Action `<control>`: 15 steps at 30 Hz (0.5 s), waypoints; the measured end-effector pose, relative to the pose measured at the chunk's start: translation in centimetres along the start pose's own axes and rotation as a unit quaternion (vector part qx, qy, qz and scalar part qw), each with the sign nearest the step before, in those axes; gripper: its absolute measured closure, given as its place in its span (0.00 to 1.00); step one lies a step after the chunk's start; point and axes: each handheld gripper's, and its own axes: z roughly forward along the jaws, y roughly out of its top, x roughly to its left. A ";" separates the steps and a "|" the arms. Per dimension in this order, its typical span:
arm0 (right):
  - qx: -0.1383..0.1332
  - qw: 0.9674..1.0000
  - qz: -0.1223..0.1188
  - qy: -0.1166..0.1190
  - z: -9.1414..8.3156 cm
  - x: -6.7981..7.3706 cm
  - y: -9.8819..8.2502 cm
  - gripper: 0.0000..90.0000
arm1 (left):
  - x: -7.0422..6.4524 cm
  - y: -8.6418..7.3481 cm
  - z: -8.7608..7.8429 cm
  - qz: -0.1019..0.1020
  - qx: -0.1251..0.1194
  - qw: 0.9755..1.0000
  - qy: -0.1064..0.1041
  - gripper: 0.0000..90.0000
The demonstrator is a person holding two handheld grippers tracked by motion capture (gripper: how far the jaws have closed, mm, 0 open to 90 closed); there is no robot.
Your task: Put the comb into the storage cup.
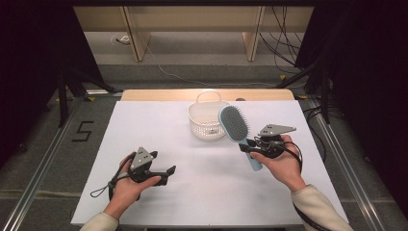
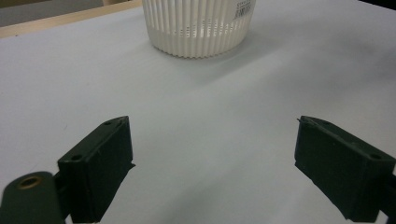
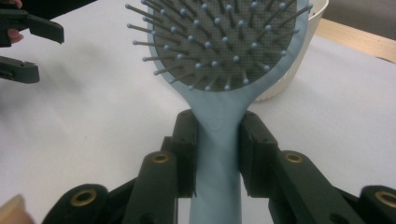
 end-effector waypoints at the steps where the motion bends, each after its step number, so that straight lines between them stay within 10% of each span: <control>1: -0.002 1.000 0.001 -0.001 0.0 0.0 0.0 0.79 | 0.0 0.0 0.0 0.000 0.000 1.000 0.000 0.12; 15: -0.027 1.000 0.006 -0.010 -0.3 -0.2 0.4 0.79 | 0.0 0.0 0.0 0.000 0.000 1.000 0.001 0.12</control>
